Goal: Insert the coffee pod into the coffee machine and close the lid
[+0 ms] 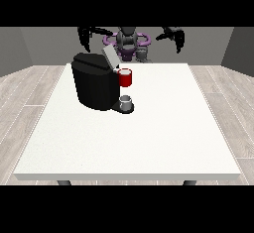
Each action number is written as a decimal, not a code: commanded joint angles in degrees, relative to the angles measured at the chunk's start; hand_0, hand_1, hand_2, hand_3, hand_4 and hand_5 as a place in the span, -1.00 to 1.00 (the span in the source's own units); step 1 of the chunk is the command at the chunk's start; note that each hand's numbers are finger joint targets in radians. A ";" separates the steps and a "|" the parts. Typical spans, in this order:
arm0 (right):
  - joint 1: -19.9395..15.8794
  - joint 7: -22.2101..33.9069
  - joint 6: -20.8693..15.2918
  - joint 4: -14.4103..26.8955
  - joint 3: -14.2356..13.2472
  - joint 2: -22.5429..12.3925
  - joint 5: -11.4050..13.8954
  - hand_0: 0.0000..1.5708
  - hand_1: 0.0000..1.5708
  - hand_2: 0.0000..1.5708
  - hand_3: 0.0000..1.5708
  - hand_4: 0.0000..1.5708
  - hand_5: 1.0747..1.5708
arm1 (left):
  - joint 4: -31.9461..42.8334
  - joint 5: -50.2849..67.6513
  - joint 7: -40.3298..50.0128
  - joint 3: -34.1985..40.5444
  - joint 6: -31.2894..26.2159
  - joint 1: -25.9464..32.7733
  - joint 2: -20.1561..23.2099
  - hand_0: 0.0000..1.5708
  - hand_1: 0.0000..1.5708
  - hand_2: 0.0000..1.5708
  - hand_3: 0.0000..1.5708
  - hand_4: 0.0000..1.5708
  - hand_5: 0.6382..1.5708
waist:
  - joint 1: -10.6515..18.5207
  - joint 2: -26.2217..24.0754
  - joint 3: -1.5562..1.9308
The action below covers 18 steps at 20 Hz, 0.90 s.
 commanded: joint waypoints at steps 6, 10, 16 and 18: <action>-5.57 -0.66 -0.11 4.19 0.90 0.12 -0.34 -1.00 -1.00 -1.00 -1.00 -1.00 1.00 | -12.25 3.43 -0.59 -1.65 -1.39 8.01 2.57 -1.00 -1.00 -1.00 -1.00 -0.53 1.00 | -0.90 5.86 -0.01; -9.75 -1.97 -0.10 6.81 2.00 0.94 0.15 -1.00 -1.00 -1.00 -1.00 -1.00 1.00 | -17.07 2.68 4.83 -4.08 2.94 6.18 -0.07 -1.00 -1.00 -1.00 -1.00 -0.55 1.00 | -0.51 8.21 0.00; -10.74 -2.59 0.44 7.30 4.91 2.06 1.79 -1.00 -1.00 -1.00 -1.00 -1.00 1.00 | -20.80 7.61 6.05 0.41 -0.17 8.10 5.04 -1.00 -1.00 -1.00 -1.00 -0.52 1.00 | -2.42 8.84 -0.01; -10.67 -4.06 -0.03 6.62 6.11 3.69 2.21 -1.00 -1.00 -1.00 -1.00 -0.91 1.00 | -20.15 7.00 3.36 0.64 0.32 9.67 5.92 -1.00 -1.00 -1.00 -1.00 -0.57 1.00 | -3.89 9.90 -0.02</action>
